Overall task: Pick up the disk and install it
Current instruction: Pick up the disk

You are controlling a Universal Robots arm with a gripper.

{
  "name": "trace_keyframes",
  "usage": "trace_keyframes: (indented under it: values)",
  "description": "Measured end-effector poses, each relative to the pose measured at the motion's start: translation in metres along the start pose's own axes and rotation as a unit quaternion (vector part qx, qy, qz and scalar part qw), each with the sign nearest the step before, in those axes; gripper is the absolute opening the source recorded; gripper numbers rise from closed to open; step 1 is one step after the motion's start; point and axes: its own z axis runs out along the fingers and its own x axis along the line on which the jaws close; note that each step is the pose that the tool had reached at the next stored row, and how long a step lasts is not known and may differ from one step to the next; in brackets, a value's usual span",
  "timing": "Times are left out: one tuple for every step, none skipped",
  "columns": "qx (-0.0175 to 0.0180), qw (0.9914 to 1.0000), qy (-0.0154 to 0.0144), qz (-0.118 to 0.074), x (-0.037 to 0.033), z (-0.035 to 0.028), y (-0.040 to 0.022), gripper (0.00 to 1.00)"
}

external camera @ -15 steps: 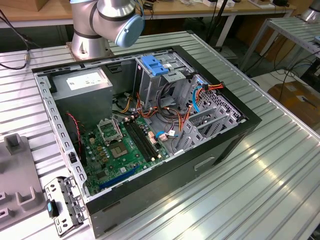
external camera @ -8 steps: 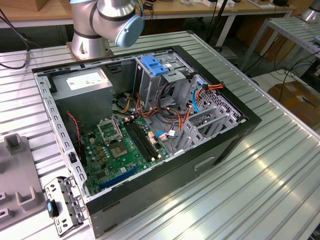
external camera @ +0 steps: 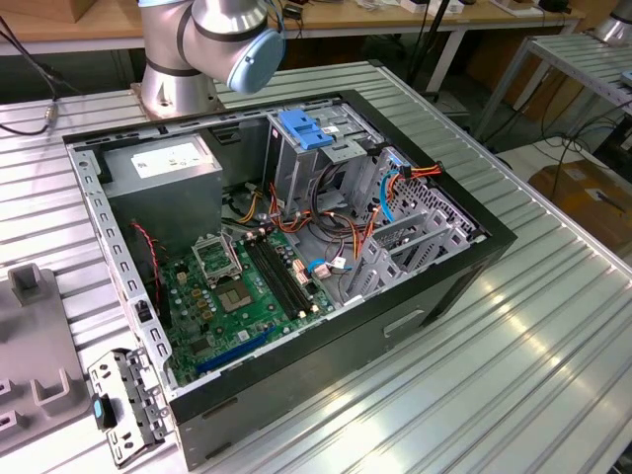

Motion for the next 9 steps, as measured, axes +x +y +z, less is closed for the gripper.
trace_keyframes:
  values:
    - [0.0, 1.0, 0.0, 0.0, 0.0, -0.0009, 0.0, 0.37]
    - [0.0, 1.0, 0.0, 0.0, 0.0, -0.0017, 0.0, 0.37]
    - [0.0, 1.0, 0.0, 0.0, -0.0001, -0.0024, -0.0001, 0.37]
    - [0.0, 1.0, 0.0, 0.0, -0.0001, -0.0028, -0.0001, 0.37]
    - [-0.0001, 1.0, 0.0, 0.0, -0.0001, -0.0034, -0.0001, 0.37]
    - [0.0, 1.0, 0.0, 0.0, -0.0001, -0.0038, -0.0001, 0.37]
    - [0.0, 1.0, 0.0, 0.0, -0.0001, -0.0044, -0.0001, 0.37]
    - [0.0, 1.0, 0.0, 0.0, -0.0001, -0.0048, -0.0001, 0.37]
    - [0.0, 1.0, 0.0, 0.0, -0.0001, -0.0055, -0.0001, 0.37]
